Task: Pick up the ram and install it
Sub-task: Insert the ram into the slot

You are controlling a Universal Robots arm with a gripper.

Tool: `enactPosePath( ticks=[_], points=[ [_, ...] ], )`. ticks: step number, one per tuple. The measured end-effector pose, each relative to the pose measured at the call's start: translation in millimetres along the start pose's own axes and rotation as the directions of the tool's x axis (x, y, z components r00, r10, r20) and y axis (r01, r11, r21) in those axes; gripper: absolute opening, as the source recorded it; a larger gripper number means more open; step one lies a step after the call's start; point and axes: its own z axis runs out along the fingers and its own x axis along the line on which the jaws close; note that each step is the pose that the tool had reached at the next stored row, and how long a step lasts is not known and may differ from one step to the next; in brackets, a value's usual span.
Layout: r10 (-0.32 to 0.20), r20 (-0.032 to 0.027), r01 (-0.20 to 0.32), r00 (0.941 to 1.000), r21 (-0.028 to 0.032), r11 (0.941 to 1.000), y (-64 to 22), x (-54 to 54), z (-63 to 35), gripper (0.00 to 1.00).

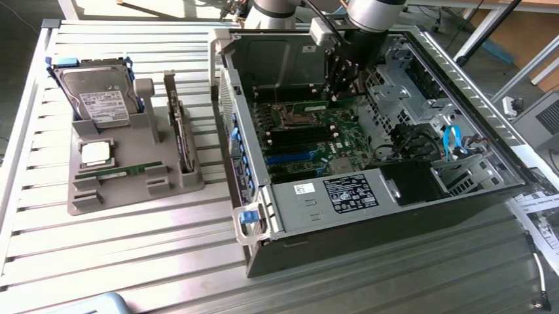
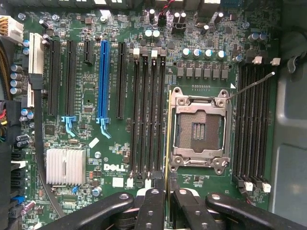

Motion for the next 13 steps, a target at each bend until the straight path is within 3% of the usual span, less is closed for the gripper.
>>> enactPosePath(
  ticks=[7, 13],
  points=[
    [0.001, -0.0158, -0.001, 0.9999, -0.0008, 1.0, 0.8, -0.1, 0.9, 0.14],
    [0.001, -0.025, -0.001, 0.9997, -0.0011, 1.0, 3.1, 0.5, 1.9, 0.14]
  ],
)
